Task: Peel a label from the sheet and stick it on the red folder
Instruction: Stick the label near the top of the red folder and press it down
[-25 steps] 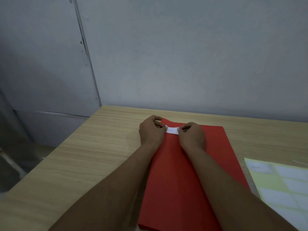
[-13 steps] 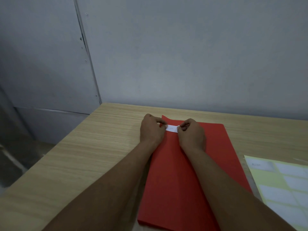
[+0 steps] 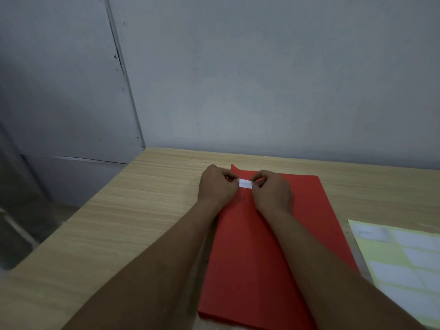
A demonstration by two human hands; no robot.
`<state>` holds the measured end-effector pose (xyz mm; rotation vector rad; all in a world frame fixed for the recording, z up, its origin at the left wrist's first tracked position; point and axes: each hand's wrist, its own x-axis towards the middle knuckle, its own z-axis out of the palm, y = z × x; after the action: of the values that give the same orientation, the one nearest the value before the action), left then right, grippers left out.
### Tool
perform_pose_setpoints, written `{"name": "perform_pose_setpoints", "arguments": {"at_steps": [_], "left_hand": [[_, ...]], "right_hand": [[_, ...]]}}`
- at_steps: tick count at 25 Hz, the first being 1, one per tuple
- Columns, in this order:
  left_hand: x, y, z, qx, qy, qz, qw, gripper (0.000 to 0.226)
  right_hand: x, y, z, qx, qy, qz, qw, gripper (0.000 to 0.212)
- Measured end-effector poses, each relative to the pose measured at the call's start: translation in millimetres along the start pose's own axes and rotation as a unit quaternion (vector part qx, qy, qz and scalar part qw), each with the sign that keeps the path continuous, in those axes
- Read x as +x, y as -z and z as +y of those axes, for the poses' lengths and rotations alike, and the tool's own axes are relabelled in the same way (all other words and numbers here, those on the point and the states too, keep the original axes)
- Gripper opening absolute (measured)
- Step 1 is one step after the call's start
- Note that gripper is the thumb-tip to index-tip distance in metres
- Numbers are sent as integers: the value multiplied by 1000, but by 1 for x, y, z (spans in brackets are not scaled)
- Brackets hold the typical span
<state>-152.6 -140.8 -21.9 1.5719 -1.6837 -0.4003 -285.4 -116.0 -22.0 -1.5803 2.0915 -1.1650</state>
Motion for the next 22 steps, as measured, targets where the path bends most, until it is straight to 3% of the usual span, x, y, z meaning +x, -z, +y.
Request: {"name": "perform_pose_setpoints", "arguments": {"at_steps": [8,15,20,22], "left_hand": [[-1,0,2,22,-4,-28,999,22],[-5,1,6,50,-10,18,999,29],[-10,9,12,71,-89,-56,992,54],[-9,8,12,73,-73,-33,994,46]], "right_hand": [[-1,2,3,-83,34,-73,993,29],[1,4,9,-49,32,-50,997,33],[-5,6,7,-120,74,-71,988,37],[-4,6,6,-112,68,-72,989,37]]}}
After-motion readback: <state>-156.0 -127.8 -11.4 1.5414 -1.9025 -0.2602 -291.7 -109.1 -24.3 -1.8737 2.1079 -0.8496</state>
